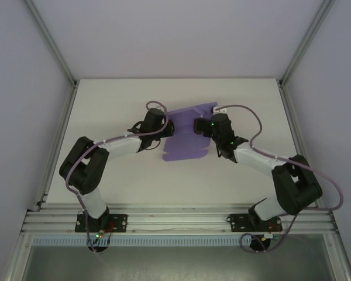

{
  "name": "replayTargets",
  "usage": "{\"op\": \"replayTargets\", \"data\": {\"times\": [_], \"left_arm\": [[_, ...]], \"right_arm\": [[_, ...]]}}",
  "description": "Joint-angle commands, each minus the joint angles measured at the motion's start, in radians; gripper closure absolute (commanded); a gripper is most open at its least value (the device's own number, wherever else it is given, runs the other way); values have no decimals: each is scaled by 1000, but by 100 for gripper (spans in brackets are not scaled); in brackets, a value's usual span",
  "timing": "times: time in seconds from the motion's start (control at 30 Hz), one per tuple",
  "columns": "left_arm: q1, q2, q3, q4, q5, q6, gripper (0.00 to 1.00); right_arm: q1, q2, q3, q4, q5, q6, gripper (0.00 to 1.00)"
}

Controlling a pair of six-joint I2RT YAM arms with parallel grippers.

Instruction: Assemble paper box

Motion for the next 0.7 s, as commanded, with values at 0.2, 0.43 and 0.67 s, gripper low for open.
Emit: {"op": "replayTargets", "data": {"times": [0.2, 0.43, 0.67], "left_arm": [[-9, 1, 45, 23, 23, 17, 100], [-3, -5, 37, -9, 4, 36, 100], [2, -28, 24, -51, 38, 126, 100]], "right_arm": [[34, 37, 12, -88, 187, -26, 0], [27, -126, -43, -109, 134, -105, 0], [-127, -361, -52, -246, -197, -196, 0]]}}
